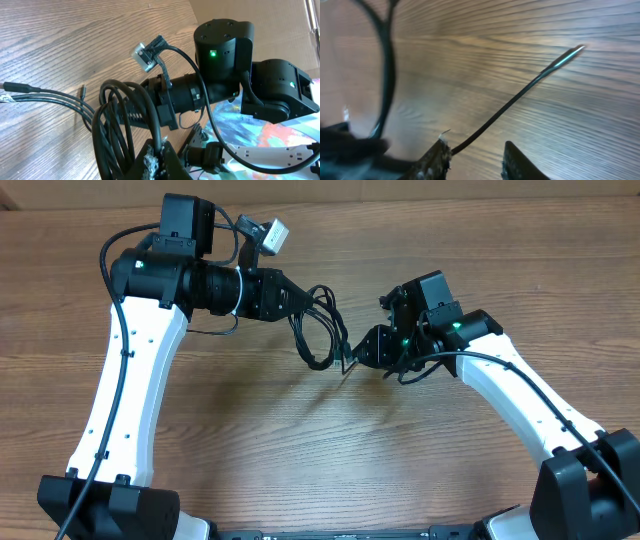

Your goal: Untangle cables

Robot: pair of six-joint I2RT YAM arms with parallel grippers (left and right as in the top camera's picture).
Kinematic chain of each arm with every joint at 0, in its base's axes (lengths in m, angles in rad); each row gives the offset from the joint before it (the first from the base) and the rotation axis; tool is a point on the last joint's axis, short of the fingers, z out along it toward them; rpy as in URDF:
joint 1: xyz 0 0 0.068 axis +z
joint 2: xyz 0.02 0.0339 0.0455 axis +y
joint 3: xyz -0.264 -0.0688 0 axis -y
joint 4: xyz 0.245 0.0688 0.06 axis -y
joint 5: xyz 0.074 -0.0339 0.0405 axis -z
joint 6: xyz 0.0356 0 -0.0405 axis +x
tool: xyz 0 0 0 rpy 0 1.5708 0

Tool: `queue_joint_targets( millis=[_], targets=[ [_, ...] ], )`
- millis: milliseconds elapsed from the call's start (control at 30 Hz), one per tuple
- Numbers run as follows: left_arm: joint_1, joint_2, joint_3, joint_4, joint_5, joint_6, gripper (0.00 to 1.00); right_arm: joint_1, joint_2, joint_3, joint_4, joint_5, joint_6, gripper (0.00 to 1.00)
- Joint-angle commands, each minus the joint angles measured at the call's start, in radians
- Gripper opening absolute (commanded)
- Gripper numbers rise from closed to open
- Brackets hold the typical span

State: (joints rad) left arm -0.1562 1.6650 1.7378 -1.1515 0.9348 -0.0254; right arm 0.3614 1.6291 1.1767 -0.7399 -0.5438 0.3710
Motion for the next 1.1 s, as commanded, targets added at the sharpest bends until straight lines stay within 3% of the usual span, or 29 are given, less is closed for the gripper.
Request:
queue_joint_targets(
  millis=[0, 233, 433, 633, 867, 1067],
  targets=[
    [0.0, -0.003, 0.024, 0.008, -0.081, 0.023, 0.04, -0.002, -0.004, 0.03, 0.006, -0.24, -0.118, 0.27],
    [-0.002, -0.003, 0.024, 0.016, -0.084, 0.022, 0.04, 0.036, -0.01, 0.043, 0.054, -0.373, -0.133, 0.26],
    [-0.002, -0.003, 0.024, 0.014, -0.077, 0.018, 0.04, 0.014, -0.01, 0.043, 0.069, -0.1, 0.062, 0.25],
    [-0.002, -0.003, 0.024, 0.004, -0.077, 0.013, 0.05, -0.043, 0.0, 0.041, 0.081, 0.038, 0.127, 0.25],
    [-0.002, -0.003, 0.024, 0.027, 0.035, -0.035, 0.04, 0.061, 0.036, 0.04, 0.1, -0.017, 0.127, 0.25],
    [-0.002, -0.003, 0.024, 0.02, 0.034, -0.034, 0.04, 0.091, 0.034, 0.043, 0.195, -0.277, 0.127, 0.24]
  ],
)
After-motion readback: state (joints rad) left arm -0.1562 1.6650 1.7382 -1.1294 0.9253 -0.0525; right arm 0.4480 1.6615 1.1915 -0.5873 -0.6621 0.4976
